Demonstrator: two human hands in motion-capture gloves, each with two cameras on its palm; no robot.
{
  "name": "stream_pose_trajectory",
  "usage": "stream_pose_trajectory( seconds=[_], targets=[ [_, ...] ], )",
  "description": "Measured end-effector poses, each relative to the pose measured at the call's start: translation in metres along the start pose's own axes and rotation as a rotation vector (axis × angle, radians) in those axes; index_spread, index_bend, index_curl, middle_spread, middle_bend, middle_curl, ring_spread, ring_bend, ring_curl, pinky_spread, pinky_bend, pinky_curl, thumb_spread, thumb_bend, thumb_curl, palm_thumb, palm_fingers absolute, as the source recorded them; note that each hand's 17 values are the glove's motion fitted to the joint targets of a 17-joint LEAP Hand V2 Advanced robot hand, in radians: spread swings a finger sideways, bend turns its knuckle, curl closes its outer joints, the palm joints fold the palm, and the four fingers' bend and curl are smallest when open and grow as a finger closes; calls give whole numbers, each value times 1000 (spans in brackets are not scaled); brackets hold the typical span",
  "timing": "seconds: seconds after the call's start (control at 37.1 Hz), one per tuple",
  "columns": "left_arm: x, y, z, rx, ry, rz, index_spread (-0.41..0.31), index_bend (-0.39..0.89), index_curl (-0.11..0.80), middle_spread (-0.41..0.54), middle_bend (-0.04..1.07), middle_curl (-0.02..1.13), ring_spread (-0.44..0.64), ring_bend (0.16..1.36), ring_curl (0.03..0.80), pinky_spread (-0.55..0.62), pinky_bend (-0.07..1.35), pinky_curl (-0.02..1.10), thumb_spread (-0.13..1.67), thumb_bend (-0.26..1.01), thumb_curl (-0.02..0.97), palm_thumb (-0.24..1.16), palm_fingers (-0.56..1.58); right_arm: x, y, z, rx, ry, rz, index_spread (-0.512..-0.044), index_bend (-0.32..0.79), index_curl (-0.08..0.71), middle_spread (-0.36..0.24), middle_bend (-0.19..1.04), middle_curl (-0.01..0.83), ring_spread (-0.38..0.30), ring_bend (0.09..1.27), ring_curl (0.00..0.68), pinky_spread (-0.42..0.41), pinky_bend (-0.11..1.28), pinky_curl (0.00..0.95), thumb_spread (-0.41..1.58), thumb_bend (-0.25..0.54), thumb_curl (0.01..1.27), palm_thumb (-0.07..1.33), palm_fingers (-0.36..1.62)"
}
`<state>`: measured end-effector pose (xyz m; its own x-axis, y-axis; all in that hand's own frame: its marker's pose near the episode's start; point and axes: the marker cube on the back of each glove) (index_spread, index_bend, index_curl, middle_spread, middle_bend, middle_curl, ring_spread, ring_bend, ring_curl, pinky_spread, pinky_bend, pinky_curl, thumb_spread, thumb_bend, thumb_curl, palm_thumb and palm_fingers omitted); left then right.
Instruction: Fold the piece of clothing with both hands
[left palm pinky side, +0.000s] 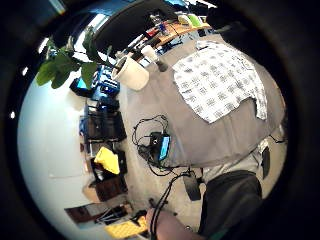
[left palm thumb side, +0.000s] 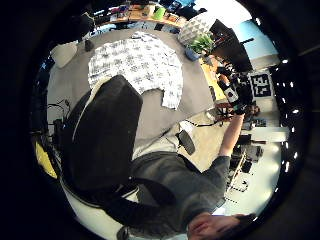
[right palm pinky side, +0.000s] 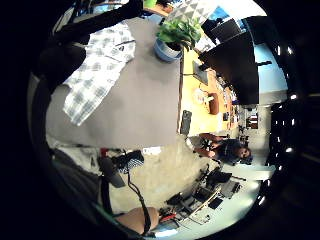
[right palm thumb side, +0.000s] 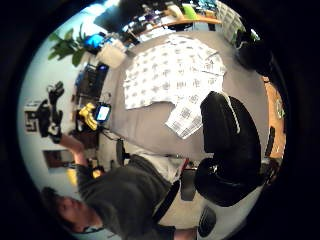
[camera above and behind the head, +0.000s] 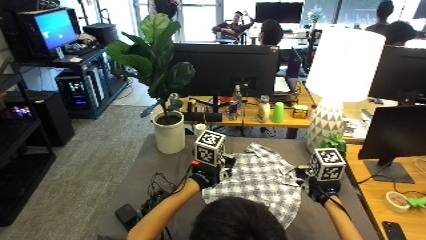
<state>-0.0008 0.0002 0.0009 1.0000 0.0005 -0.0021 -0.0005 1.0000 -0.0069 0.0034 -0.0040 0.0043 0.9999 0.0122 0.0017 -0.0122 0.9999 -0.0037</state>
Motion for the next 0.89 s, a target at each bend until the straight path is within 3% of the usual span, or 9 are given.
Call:
stream_pose_trajectory(
  seconds=[0.05, 0.13, 0.24, 0.46, 0.57, 0.7, 0.89],
  targets=[
    [-1, 0, 2, -6, 4, 0, -49, 352, 111, 64, 160, 55, 125, 394, 88, 152, 248, 71, 517, 64, 9, 101, 493, 2, -1, 1, -1, -4, 11, -129, 208, 91, -25, 357, 122, -24, 443, 101, 51, 244, 77, 505, 338, 88, 479, 865],
    [-5, -3, 8, -17, 10, -7, -61, 361, 158, 82, 152, 95, 162, 419, 138, 195, 250, 117, 718, 65, 21, 109, 467, 3, 4, -3, 4, -19, 23, -162, 189, 161, -31, 364, 172, -31, 460, 176, 65, 233, 137, 709, 375, 116, 527, 840],
    [-9, -8, 15, -33, 16, -19, -72, 362, 204, 97, 150, 124, 196, 433, 169, 233, 247, 152, 908, 61, 38, 112, 447, 3, 9, -4, -13, -54, 11, -189, 170, 206, -36, 363, 215, -36, 454, 223, 77, 218, 176, 908, 392, 143, 553, 823],
    [-26, -18, 26, -47, 50, -40, -81, 350, 269, 112, 146, 155, 230, 443, 198, 268, 249, 198, 1119, 42, 72, 112, 428, 9, -10, 7, -61, -52, 22, -214, 154, 249, -41, 339, 269, -41, 432, 262, 88, 193, 218, 1140, 383, 184, 569, 815],
    [-31, -21, 40, -74, 66, -26, -84, 338, 292, 121, 134, 163, 239, 449, 209, 276, 256, 219, 1173, 32, 89, 115, 407, 11, -18, 22, -154, -70, 19, -224, 131, 255, -42, 317, 287, -43, 435, 280, 91, 201, 239, 1205, 370, 199, 573, 799],
    [-32, -33, 95, -149, 50, -5, -75, 272, 303, 156, 108, 158, 251, 487, 233, 284, 302, 252, 1180, 27, 118, 146, 324, 8, -20, 60, -296, -81, -9, -293, -33, 191, -32, 194, 280, -26, 503, 326, 124, 375, 312, 1217, 303, 209, 527, 500],
    [-19, -52, 215, -371, 27, 15, -47, 80, 264, 180, 138, 167, 251, 563, 264, 270, 415, 301, 1057, -28, 154, 128, 200, 1, -32, 145, -456, -10, -41, -342, 3, 117, -13, 169, 284, 54, 481, 321, 199, 586, 370, 1152, 204, 217, 497, 264]
  ],
)
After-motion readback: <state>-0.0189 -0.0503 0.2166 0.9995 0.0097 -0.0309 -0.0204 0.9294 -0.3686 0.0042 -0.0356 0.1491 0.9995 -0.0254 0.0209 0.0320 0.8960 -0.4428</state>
